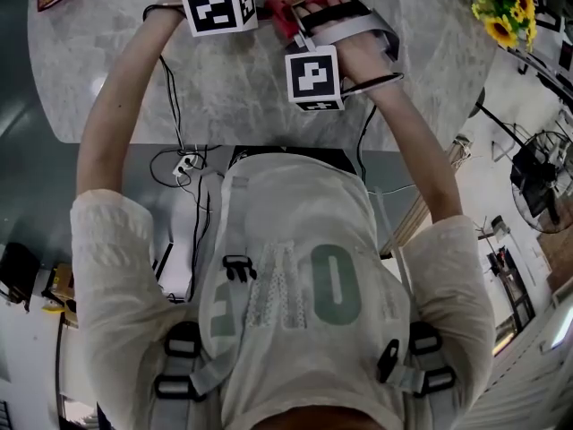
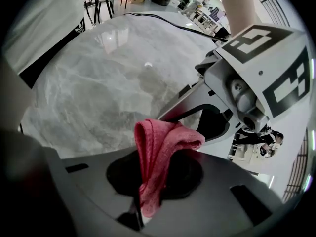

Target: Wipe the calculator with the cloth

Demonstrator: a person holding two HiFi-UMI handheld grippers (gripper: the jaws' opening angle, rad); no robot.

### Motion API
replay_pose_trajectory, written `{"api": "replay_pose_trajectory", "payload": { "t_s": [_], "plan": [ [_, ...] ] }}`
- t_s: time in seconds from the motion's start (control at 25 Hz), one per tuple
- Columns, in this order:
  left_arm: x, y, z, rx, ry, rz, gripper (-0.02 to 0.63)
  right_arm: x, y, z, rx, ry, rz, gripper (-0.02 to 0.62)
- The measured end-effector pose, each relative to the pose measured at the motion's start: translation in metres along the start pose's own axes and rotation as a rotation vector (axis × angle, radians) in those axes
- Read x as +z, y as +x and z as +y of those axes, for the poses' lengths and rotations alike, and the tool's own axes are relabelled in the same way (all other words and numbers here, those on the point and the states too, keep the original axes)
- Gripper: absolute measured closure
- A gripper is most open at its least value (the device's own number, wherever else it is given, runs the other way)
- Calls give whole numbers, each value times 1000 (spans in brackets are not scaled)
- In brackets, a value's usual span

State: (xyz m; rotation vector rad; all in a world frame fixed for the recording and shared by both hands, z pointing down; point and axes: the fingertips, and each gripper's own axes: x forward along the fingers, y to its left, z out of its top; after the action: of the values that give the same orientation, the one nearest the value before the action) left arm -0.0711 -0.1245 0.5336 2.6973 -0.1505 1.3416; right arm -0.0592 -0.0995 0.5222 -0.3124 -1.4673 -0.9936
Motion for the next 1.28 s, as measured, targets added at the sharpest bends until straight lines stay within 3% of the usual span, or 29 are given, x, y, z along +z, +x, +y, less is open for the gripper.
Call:
{"api": "replay_pose_trajectory", "payload": {
  "t_s": [0.48, 0.64, 0.84, 1.12, 1.28],
  "plan": [
    [2, 0, 0, 5, 1, 6, 272, -2, 0, -1, 6, 27, -5, 541],
    [1, -1, -1, 15, 6, 21, 272, -10, -5, -16, -28, 64, -8, 541],
    [4, -13, 9, 115, -4, 20, 272, -29, -20, -40, -78, 143, -12, 541],
    [47, -78, 30, 280, -148, -141, 282, -59, -65, -68, -196, 352, -20, 541],
    [84, -126, 28, 436, -192, -272, 371, -69, -108, -81, -293, 496, -56, 541]
  ]
}}
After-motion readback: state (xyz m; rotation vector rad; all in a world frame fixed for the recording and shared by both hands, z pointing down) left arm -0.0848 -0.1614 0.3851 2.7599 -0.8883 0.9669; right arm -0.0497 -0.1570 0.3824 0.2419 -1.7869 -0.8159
